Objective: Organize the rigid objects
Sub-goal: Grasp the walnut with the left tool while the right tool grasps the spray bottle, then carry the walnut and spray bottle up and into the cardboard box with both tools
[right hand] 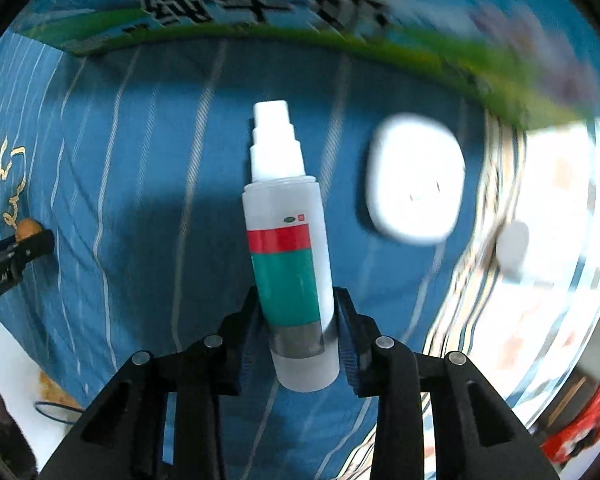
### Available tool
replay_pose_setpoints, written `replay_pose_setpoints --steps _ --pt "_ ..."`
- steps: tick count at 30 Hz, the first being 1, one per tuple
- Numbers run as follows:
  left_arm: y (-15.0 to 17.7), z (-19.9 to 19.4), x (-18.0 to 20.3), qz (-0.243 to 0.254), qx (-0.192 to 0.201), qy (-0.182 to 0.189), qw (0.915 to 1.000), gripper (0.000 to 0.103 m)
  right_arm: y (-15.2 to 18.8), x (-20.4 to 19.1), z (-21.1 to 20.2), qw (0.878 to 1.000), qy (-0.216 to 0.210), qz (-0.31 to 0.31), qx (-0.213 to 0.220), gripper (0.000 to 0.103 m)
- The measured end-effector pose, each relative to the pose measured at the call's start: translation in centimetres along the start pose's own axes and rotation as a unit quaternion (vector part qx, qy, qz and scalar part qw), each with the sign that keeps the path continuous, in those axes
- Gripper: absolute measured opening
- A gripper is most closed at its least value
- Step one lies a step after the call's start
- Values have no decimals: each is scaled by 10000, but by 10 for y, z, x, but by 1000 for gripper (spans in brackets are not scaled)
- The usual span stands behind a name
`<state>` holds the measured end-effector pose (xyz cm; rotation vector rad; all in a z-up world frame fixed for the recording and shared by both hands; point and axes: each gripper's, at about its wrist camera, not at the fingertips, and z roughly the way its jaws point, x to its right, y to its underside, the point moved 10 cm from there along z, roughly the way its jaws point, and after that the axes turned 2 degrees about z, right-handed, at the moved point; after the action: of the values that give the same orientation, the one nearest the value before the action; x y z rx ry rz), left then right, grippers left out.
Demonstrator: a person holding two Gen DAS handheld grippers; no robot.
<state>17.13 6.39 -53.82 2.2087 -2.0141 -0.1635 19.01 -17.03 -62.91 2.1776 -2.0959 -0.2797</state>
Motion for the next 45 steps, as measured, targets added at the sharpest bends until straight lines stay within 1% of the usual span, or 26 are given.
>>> replay_pose_setpoints --steps 1,5,7,9,11,13,17,19,21,24,25,28,30,31,32,35,41,45 --pt "5 -3 13 59 28 57 10000 38 6 6 1 9999 -40 113 -10 37" --pt "21 -9 72 353 36 368 9987 38 31 31 1 9957 -478 797 -16 37" --pt "26 -6 95 513 28 376 9980 38 37 37 0 9929 -669 985 7 37" --pt "28 -2 114 628 -9 383 9973 38 38 43 1 9876 -902 1285 39 37" --pt "29 0 127 701 15 335 9970 38 35 50 4 9866 -909 1353 2 38" --pt "30 2 140 817 66 180 9965 38 29 50 6 9867 -883 1368 -43 40" --pt "27 1 156 856 89 50 9963 38 22 52 13 9912 -523 1212 -83 41" --pt "26 1 159 850 83 25 9963 38 23 54 16 9931 -324 1124 -101 41" --pt "28 7 149 844 89 19 9964 38 22 53 17 9944 -150 1039 -125 41" --pt "27 5 146 821 104 19 9966 37 23 54 18 9946 6 1035 -117 39" --pt "23 8 138 815 106 22 9966 37 17 38 19 9947 53 1018 -110 37" --pt "20 15 128 806 127 14 9967 37 12 15 24 9957 141 909 -35 36" --pt "27 14 126 802 147 7 9967 37 14 12 24 9960 151 881 11 36" --pt "26 14 126 792 154 11 9967 37 4 1 20 9962 164 854 27 35" --pt "25 13 125 782 161 15 9968 37 5 -1 20 9964 173 827 52 35" --pt "26 4 121 770 207 52 9968 37 17 -8 16 9964 54 840 78 35" --pt "31 -21 123 835 389 154 9956 37 40 -21 -10 9964 -233 751 304 35" --pt "34 -44 126 882 552 245 9943 37 51 -26 -31 9954 -448 715 463 35"
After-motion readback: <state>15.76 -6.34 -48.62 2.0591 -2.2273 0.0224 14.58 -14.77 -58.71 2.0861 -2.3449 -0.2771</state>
